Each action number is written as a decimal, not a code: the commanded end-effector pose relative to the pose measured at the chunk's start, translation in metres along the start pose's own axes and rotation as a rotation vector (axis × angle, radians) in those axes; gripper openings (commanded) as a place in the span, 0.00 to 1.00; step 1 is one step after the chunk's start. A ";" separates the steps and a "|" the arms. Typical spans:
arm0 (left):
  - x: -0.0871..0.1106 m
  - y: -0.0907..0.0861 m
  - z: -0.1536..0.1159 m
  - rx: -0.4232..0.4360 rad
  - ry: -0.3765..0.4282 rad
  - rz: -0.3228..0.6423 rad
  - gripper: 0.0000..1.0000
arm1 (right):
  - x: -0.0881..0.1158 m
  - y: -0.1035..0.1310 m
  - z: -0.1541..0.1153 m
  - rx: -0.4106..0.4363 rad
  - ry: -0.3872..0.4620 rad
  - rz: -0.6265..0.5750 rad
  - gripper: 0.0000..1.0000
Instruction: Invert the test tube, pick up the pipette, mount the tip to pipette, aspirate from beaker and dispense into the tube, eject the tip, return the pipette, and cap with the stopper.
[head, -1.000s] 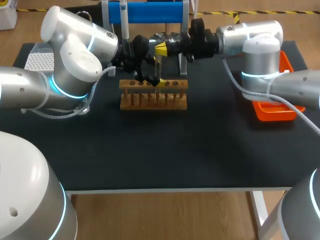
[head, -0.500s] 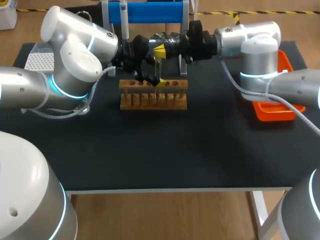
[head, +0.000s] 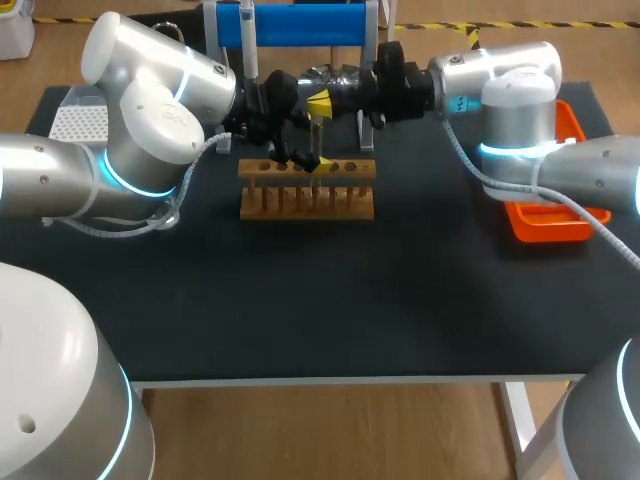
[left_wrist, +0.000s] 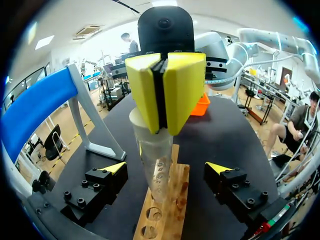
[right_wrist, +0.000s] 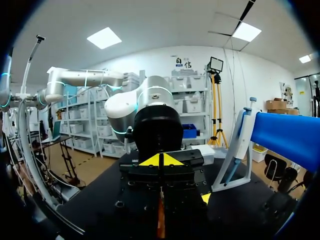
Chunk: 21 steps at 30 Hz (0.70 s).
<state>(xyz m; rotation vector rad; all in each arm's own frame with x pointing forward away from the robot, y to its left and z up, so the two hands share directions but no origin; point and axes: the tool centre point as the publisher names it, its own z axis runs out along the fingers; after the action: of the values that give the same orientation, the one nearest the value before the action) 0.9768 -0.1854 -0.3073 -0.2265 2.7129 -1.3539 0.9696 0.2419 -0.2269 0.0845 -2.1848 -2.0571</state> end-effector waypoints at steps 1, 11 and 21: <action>0.000 0.000 0.000 0.000 0.001 0.000 1.00 | 0.000 -0.010 0.001 0.006 -0.002 0.001 0.00; 0.000 0.000 0.000 0.000 0.001 0.000 1.00 | 0.001 0.016 -0.007 -0.026 -0.012 -0.035 0.00; 0.000 0.000 0.000 0.000 0.001 0.000 1.00 | 0.010 0.039 -0.037 -0.019 -0.052 -0.086 1.00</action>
<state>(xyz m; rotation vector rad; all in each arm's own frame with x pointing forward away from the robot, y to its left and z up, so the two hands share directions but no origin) 0.9769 -0.1853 -0.3073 -0.2266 2.7129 -1.3538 0.9778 0.2195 -0.1938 0.1428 -2.1963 -2.1526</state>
